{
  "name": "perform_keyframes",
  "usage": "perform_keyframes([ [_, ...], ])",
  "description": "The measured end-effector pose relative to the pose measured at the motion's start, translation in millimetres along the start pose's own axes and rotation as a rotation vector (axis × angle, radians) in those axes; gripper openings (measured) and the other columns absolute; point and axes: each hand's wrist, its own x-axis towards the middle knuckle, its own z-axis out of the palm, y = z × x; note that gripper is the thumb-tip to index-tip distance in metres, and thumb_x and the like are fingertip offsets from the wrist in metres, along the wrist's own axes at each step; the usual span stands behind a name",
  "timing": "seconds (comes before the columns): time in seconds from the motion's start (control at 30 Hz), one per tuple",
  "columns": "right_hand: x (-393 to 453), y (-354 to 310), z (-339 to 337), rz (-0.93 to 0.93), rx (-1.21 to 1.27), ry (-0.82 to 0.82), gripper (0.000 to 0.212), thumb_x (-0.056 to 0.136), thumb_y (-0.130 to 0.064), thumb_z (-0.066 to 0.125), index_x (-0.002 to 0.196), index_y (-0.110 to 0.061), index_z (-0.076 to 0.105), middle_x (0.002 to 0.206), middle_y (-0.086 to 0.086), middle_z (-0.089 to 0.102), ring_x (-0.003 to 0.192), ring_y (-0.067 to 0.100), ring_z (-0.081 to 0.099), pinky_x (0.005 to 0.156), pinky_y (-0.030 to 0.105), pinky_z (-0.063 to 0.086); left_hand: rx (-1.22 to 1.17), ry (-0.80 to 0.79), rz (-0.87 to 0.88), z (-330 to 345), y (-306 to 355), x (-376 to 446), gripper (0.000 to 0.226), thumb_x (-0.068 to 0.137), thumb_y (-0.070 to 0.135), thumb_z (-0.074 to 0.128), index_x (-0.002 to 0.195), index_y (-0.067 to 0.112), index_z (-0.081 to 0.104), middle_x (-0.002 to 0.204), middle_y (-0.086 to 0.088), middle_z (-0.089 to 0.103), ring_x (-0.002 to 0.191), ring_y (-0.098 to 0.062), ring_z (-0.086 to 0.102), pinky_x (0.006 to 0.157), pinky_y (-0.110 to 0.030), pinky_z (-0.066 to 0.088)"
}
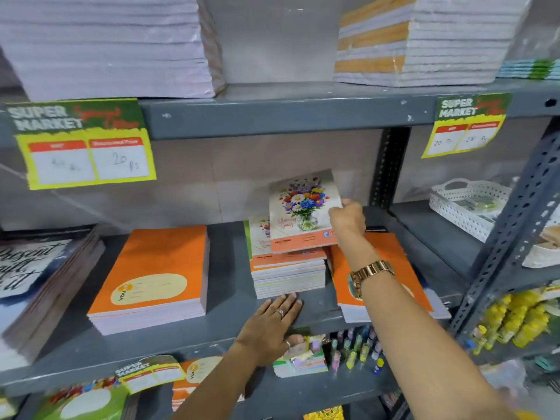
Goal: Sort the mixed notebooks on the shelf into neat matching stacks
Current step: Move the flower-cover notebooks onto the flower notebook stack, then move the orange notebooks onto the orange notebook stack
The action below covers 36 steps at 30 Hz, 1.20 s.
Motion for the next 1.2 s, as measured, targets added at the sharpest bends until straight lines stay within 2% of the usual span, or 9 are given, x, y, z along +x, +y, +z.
perform_keyframes([
  [0.1, -3.3, 7.1, 27.0, 0.069, -0.015, -0.101, 0.028, 0.089, -0.009, 0.052, 0.115, -0.005, 0.060, 0.118, 0.017, 0.065, 0.106, 0.033, 0.061, 0.085, 0.031, 0.048, -0.013, -0.002, -0.026, 0.2, -5.4, -10.0, 0.066, 0.094, 0.051, 0.024, 0.144, 0.022, -0.008, 0.157, 0.000, -0.008, 0.143, -0.016, -0.010, 0.118, -0.034, -0.004],
  [0.23, -7.1, 16.4, 50.3, 0.050, -0.215, -0.184, 0.028, 0.090, -0.008, 0.055, 0.115, 0.003, 0.057, 0.122, 0.020, 0.063, 0.111, 0.034, 0.060, 0.091, 0.035, 0.049, -0.017, -0.020, -0.059, -0.3, -6.9, -18.3, 0.066, 0.094, 0.050, 0.024, 0.144, 0.021, -0.007, 0.157, -0.001, -0.009, 0.143, -0.018, -0.010, 0.117, -0.034, -0.005],
  [0.4, -8.5, 13.7, 60.3, -0.006, -0.373, -0.134, 0.024, 0.092, -0.007, 0.052, 0.113, 0.002, 0.060, 0.119, 0.021, 0.063, 0.109, 0.035, 0.060, 0.083, 0.036, 0.052, -0.018, -0.031, -0.071, -3.5, -4.2, -20.9, 0.068, 0.094, 0.051, 0.024, 0.144, 0.019, -0.007, 0.157, -0.002, -0.008, 0.144, -0.020, -0.009, 0.118, -0.036, -0.004],
  [0.67, -11.2, 20.9, 40.9, -0.159, -0.673, 0.035, 0.030, 0.091, -0.011, 0.052, 0.118, 0.002, 0.056, 0.123, 0.022, 0.055, 0.111, 0.035, 0.054, 0.087, 0.039, 0.049, -0.045, -0.040, -0.066, -7.9, 2.4, -13.6, 0.069, 0.094, 0.050, 0.024, 0.145, 0.014, -0.005, 0.157, -0.003, -0.006, 0.144, -0.018, -0.007, 0.118, -0.034, -0.002],
  [0.77, -7.0, 37.2, 19.0, -0.089, -0.630, 0.099, 0.032, 0.092, -0.017, 0.052, 0.118, 0.002, 0.054, 0.124, 0.021, 0.055, 0.113, 0.037, 0.054, 0.090, 0.041, 0.048, -0.058, -0.037, -0.052, -9.2, 7.6, -6.0, 0.068, 0.094, 0.050, 0.022, 0.144, 0.014, -0.006, 0.157, -0.003, -0.007, 0.144, -0.017, -0.007, 0.118, -0.033, -0.003],
  [0.87, -1.5, 59.5, -7.3, 0.080, -0.613, 0.027, 0.035, 0.091, -0.020, 0.051, 0.119, 0.000, 0.057, 0.128, 0.020, 0.055, 0.116, 0.036, 0.054, 0.092, 0.037, 0.047, -0.051, -0.041, -0.024, -9.3, 14.7, 4.6, 0.073, 0.089, 0.057, 0.011, 0.144, 0.012, -0.006, 0.157, -0.004, -0.006, 0.144, -0.017, -0.007, 0.118, -0.034, -0.002],
  [0.97, 2.6, 80.9, -29.8, 0.198, -0.730, -0.094, 0.044, 0.087, -0.022, 0.049, 0.125, -0.002, 0.052, 0.137, 0.019, 0.045, 0.122, 0.036, 0.046, 0.094, 0.038, 0.044, -0.040, -0.027, 0.003, -8.0, 22.1, 16.2, 0.071, 0.093, 0.053, 0.019, 0.144, 0.011, -0.007, 0.157, -0.005, -0.006, 0.144, -0.018, -0.007, 0.119, -0.035, -0.001],
  [1.07, 3.3, 91.9, -49.0, 0.291, -0.883, -0.166, 0.056, 0.084, -0.036, 0.054, 0.130, -0.005, 0.048, 0.142, 0.014, 0.039, 0.124, 0.033, 0.042, 0.094, 0.040, 0.045, -0.040, -0.014, 0.029, -7.1, 32.7, 27.6, 0.071, 0.093, 0.052, 0.021, 0.144, 0.011, -0.008, 0.157, -0.005, -0.006, 0.144, -0.018, -0.007, 0.118, -0.034, -0.002],
  [1.2, 4.5, 100.4, -65.8, 0.390, -0.947, -0.230, 0.097, 0.074, -0.059, 0.064, 0.144, -0.005, 0.025, 0.153, 0.010, 0.020, 0.130, 0.033, 0.031, 0.096, 0.047, 0.042, -0.053, 0.005, 0.035, -6.3, 45.0, 39.6, 0.073, 0.093, 0.052, 0.023, 0.144, 0.010, -0.009, 0.157, -0.006, -0.006, 0.144, -0.018, -0.008, 0.119, -0.034, -0.001],
])
